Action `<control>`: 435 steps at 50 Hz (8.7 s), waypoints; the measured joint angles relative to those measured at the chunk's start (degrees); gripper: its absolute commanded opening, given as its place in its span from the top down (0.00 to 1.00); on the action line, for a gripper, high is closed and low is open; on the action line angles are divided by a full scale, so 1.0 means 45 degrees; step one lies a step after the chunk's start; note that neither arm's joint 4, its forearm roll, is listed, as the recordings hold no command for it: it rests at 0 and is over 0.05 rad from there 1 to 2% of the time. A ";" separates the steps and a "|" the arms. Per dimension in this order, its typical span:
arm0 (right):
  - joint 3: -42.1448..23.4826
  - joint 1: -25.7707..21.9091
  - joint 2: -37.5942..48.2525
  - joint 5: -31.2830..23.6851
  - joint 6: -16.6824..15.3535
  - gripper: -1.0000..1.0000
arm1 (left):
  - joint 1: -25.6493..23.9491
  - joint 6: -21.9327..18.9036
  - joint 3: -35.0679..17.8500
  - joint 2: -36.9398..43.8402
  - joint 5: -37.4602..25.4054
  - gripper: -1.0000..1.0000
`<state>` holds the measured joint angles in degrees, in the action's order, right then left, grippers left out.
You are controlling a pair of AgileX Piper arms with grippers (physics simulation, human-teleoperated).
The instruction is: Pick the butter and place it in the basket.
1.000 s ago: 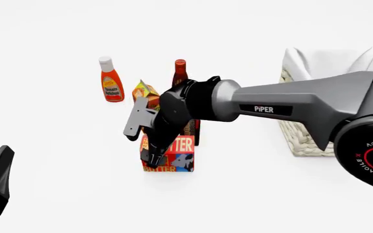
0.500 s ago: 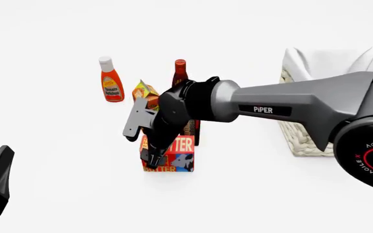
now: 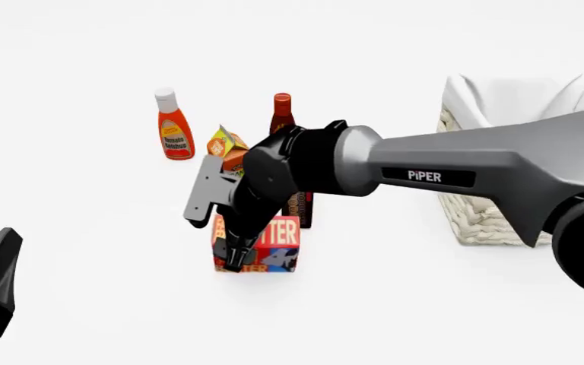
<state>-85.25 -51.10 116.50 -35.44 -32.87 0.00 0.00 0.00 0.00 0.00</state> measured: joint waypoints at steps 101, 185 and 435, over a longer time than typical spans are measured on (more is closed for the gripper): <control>0.1435 0.0643 -0.4282 0.0452 0.1777 1.00 | 0.0000 0.0000 0.0000 0.0000 0.0000 0.00; 0.2433 0.2850 -0.6828 0.2396 0.4934 1.00 | 0.0000 0.0000 0.0000 0.0000 0.0000 0.00; 0.5508 0.7771 -1.1020 0.5909 0.9643 1.00 | 0.0000 0.0000 0.0000 0.0000 0.0000 0.00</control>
<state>-60.46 -16.13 66.91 -8.85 10.53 0.00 0.00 0.00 0.00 0.00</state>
